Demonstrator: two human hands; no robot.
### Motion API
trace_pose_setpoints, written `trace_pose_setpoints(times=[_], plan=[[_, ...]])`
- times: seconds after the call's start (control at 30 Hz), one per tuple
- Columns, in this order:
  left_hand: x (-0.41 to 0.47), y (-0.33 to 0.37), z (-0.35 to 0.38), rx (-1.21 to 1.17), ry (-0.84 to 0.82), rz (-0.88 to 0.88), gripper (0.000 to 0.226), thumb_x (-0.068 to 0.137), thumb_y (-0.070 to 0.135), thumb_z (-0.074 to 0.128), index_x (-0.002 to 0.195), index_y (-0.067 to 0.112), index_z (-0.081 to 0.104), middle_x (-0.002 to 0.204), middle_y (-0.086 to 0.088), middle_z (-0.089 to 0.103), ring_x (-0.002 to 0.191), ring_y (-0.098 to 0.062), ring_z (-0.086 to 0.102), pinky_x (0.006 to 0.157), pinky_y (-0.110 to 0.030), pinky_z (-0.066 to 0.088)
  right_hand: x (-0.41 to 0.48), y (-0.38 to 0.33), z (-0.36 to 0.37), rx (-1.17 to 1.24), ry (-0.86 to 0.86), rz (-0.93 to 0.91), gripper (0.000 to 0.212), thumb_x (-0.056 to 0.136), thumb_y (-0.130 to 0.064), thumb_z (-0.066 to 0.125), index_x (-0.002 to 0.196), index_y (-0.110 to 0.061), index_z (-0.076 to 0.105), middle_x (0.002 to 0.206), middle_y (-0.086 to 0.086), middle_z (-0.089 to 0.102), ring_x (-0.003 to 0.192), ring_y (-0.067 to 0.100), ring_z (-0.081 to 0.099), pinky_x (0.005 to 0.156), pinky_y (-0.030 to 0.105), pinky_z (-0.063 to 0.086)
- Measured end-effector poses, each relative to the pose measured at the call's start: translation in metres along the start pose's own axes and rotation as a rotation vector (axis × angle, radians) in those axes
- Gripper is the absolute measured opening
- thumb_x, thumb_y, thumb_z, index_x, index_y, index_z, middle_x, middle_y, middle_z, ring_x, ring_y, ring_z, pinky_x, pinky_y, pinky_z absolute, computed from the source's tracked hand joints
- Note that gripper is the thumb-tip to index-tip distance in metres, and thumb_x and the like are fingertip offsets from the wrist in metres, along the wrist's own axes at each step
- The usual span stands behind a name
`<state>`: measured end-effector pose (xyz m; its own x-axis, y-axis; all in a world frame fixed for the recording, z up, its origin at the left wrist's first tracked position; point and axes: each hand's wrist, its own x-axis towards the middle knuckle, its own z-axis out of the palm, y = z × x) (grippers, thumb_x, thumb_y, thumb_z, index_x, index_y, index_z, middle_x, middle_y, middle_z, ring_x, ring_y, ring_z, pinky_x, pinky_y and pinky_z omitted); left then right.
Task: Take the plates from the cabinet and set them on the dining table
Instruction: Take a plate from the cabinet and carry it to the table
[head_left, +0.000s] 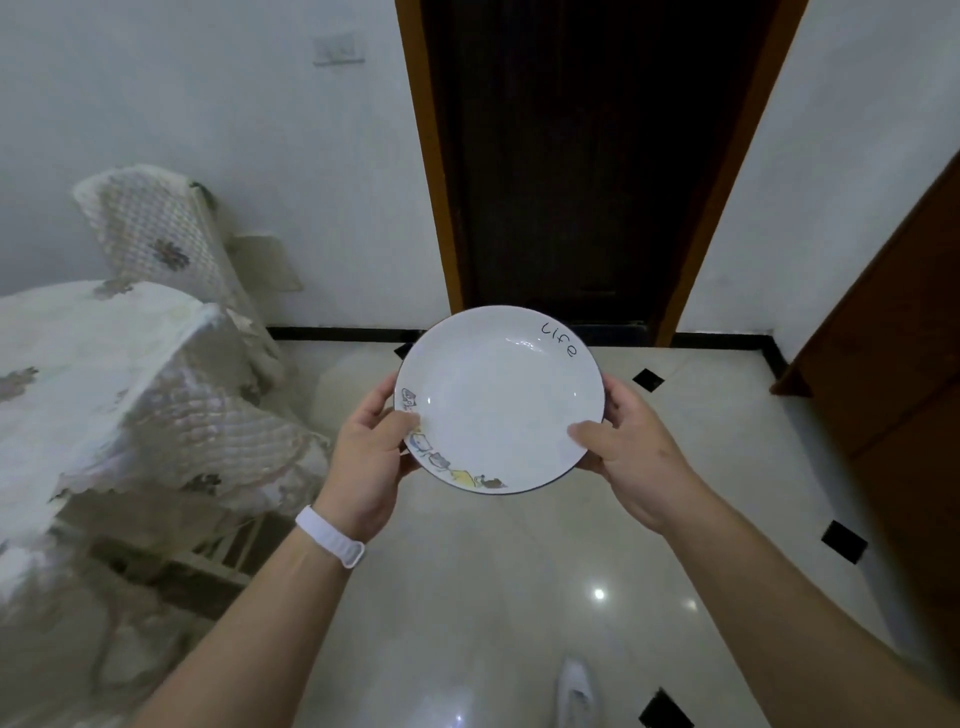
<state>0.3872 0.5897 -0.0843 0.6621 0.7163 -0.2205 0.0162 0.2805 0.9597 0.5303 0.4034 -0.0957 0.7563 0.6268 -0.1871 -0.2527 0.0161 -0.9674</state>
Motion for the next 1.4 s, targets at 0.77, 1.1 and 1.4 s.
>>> trace_pose_setpoints(times=[0.77, 1.1, 1.4], plan=[[0.255, 0.041, -0.016, -0.087, 0.193, 0.026, 0.049, 0.090, -0.008, 0.045, 0.116, 0.029, 0.061, 0.080, 0.005, 0.072, 0.057, -0.010, 0.063, 0.050, -0.026, 0.052, 0.295, -0.041, 0.067, -0.150, -0.187, 0.058, 0.057, 0.088, 0.011, 0.053, 0.124, -0.033, 0.050, 0.120, -0.009, 0.064, 0.109, 0.019, 0.064, 0.078, 0.039, 0.060], [0.406, 0.105, -0.096, -0.120, 0.166, 0.038, 0.046, 0.089, -0.008, 0.044, 0.115, 0.026, 0.061, 0.082, 0.005, 0.071, 0.061, -0.011, 0.064, 0.053, -0.026, 0.052, 0.432, -0.069, 0.184, -0.190, -0.182, 0.020, 0.055, 0.089, 0.012, 0.053, 0.124, -0.031, 0.049, 0.119, -0.005, 0.064, 0.105, 0.018, 0.065, 0.078, 0.038, 0.060], [0.463, 0.130, -0.155, -0.162, 0.275, 0.064, 0.048, 0.090, -0.007, 0.045, 0.118, 0.028, 0.061, 0.104, -0.004, 0.071, 0.074, -0.019, 0.066, 0.057, -0.030, 0.055, 0.515, -0.068, 0.261, -0.176, -0.317, 0.016, 0.056, 0.088, 0.012, 0.054, 0.131, -0.024, 0.050, 0.118, -0.005, 0.068, 0.103, 0.018, 0.068, 0.074, 0.037, 0.059]])
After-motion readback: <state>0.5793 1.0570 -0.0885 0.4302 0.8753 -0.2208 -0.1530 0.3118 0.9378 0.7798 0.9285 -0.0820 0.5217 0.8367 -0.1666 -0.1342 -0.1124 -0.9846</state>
